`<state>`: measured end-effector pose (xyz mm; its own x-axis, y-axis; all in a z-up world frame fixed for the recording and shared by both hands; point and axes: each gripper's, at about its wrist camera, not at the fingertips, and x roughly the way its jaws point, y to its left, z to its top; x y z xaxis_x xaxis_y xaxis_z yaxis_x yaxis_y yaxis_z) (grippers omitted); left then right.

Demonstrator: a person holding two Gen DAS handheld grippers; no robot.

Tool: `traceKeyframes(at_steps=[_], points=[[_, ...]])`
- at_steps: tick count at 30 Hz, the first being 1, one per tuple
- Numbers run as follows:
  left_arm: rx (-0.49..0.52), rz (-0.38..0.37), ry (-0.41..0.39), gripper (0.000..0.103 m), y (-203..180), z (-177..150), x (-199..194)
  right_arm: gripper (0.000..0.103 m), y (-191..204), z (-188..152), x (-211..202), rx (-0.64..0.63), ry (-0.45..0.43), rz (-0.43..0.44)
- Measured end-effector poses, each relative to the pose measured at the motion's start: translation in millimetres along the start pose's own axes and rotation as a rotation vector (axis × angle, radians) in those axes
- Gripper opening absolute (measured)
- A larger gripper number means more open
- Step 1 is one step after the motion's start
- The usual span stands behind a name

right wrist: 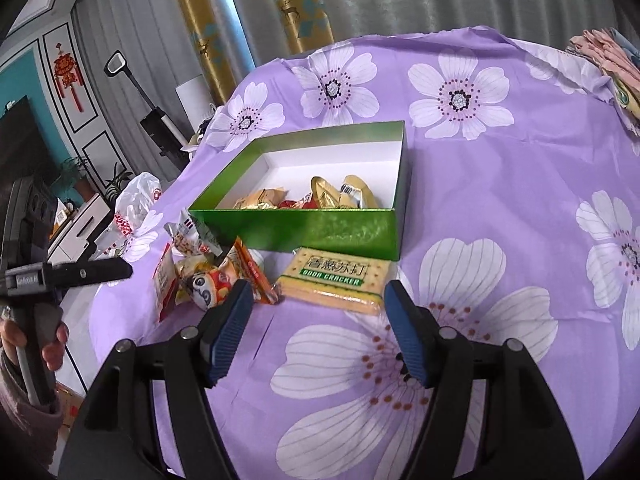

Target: Organize snacks

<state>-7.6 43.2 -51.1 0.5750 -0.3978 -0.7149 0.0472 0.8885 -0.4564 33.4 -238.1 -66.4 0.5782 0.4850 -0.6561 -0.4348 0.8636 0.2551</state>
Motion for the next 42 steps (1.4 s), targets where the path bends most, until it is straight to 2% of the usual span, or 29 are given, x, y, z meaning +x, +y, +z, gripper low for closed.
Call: traceKeyframes(at_steps=[5,13,23,31,33,37,42], points=[[0.048,-0.041,0.010,0.094,-24,-4,14,0.068,2,-8,2,-0.008,0.017,-0.025],[0.096,-0.050,0.042,0.094,-50,-7,45,0.068,-3,-19,11,-0.008,0.050,-0.047],[0.155,-0.060,0.065,0.095,-72,21,77,0.068,-16,-26,23,0.007,0.070,-0.049],[0.164,-0.032,0.126,0.094,-85,38,114,0.068,-25,-21,42,0.022,0.094,-0.024],[0.157,-0.004,0.149,0.095,-87,42,125,0.068,-25,-20,46,0.019,0.096,-0.020],[0.085,0.055,0.230,0.095,-78,45,148,0.068,-29,-16,57,0.017,0.100,-0.008],[0.090,0.073,0.218,0.094,-73,44,149,0.068,-31,-11,69,0.010,0.124,0.001]])
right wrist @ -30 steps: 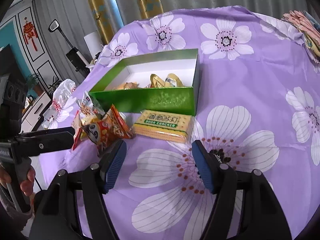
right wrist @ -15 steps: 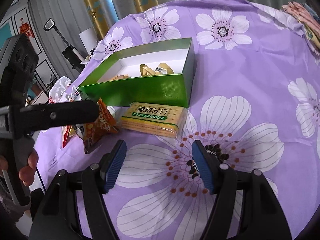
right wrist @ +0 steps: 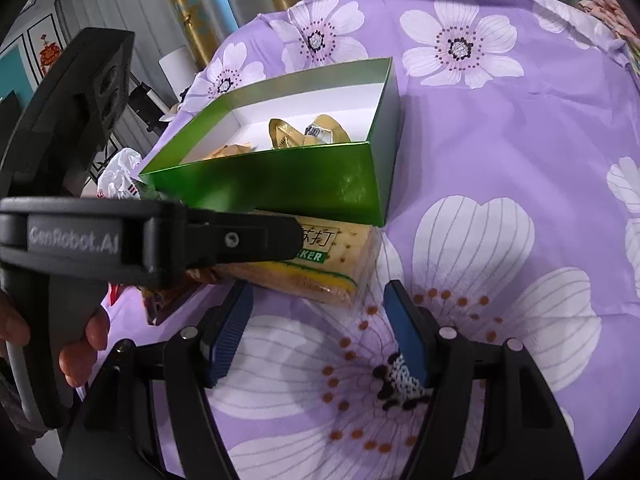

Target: Organize snacks

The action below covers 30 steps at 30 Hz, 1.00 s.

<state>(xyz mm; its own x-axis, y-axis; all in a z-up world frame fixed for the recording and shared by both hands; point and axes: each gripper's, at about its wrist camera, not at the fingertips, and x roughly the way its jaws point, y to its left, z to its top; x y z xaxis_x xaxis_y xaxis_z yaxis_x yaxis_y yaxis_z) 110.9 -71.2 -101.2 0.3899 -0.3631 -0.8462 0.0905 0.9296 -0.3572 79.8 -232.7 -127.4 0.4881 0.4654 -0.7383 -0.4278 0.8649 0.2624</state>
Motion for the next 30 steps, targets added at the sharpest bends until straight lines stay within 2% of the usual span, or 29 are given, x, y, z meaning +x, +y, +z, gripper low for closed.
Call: traceKeyframes(at_steps=[7,11,14,16,21,27,30], points=[[0.055,0.045,0.028,0.093,-2,9,12,0.067,1,5,13,-0.020,0.029,0.022],[0.092,0.049,0.025,0.077,-2,8,14,0.061,1,5,19,-0.029,0.042,0.018],[0.119,0.062,0.028,0.070,0,6,15,0.053,-4,6,22,-0.013,0.049,0.016],[0.123,0.066,0.030,0.067,1,6,15,0.053,-6,7,25,-0.005,0.058,0.023],[0.154,0.079,0.030,0.066,6,2,17,0.053,-2,8,24,-0.046,0.106,0.012],[0.157,0.091,0.002,0.065,2,0,16,0.052,4,7,29,-0.102,0.095,-0.015],[0.132,0.088,-0.029,0.059,4,-1,11,0.047,4,5,25,-0.104,0.073,-0.014]])
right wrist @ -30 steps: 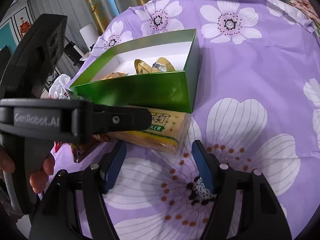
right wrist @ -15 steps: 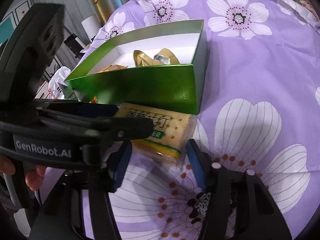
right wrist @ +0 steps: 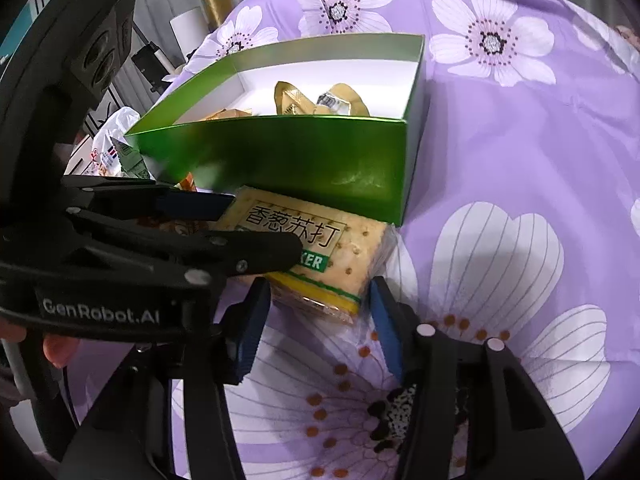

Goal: Organize snacks
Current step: 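Grasp the SODA CRACKER pack with the right gripper and lift it, then lower the SODA CRACKER pack into the green box and open the right gripper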

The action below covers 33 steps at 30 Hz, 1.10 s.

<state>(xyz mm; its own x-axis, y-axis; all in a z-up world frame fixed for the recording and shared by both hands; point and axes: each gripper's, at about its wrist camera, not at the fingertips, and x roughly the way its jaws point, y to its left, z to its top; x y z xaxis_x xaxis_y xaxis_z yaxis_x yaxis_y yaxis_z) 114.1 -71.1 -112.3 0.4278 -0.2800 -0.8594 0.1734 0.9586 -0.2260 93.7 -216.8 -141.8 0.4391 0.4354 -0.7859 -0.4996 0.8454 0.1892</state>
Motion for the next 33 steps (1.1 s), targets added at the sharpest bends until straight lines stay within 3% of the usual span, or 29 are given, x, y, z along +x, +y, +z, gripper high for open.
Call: traceKeyframes(at_steps=[7,16,24,33], points=[[-0.019,-0.011,-0.043,0.055,-4,-7,-14,0.045,3,-10,-18,0.027,-0.054,-0.001],[0.047,-0.025,-0.159,0.055,-34,-6,-54,0.045,12,-15,-63,0.029,-0.148,-0.043],[0.042,-0.048,-0.252,0.055,-33,8,-89,0.045,24,7,-97,-0.018,-0.241,-0.068],[-0.006,-0.026,-0.324,0.055,0,39,-114,0.044,36,50,-89,-0.077,-0.296,-0.046]])
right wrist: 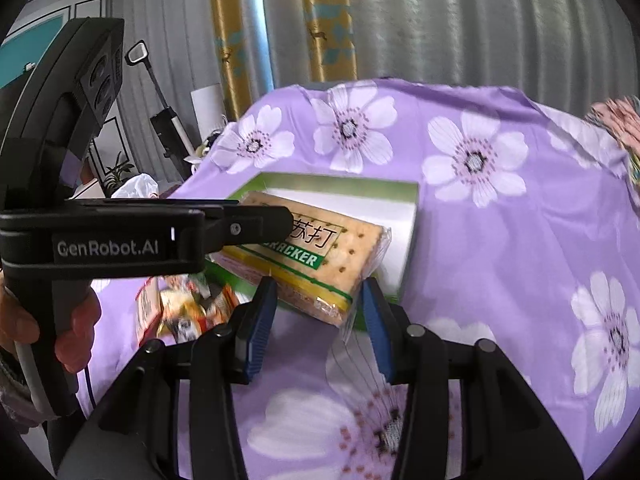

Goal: Organize snacks
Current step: 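Lower the SODA CRACKER pack into the green box and open the right gripper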

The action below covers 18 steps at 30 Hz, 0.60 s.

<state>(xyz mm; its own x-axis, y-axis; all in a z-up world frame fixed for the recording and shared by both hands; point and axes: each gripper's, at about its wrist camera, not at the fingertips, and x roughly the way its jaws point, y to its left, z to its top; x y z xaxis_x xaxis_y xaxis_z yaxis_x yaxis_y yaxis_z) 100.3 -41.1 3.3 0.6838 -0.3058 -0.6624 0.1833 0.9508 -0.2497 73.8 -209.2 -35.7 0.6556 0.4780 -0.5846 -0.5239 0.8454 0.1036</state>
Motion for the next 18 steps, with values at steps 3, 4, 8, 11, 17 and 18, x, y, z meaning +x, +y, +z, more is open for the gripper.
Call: traceKeyframes(at_steps=[3,4,8,11,17,18], points=[[-0.029,0.010,0.003,0.055,17,12,8,0.044,1,13,17,-0.022,-0.004,0.010],[-0.040,0.012,0.005,0.055,22,13,9,0.044,1,17,23,-0.020,-0.003,0.017],[-0.076,0.027,0.035,0.055,42,17,28,0.044,-2,25,50,-0.003,0.032,0.046],[-0.101,0.046,0.064,0.055,55,13,42,0.045,0,26,68,-0.014,0.063,0.045],[-0.192,0.057,0.123,0.056,79,3,64,0.048,3,23,97,-0.016,0.126,0.055],[-0.202,0.055,0.135,0.056,81,3,66,0.051,3,22,100,-0.017,0.132,0.045]])
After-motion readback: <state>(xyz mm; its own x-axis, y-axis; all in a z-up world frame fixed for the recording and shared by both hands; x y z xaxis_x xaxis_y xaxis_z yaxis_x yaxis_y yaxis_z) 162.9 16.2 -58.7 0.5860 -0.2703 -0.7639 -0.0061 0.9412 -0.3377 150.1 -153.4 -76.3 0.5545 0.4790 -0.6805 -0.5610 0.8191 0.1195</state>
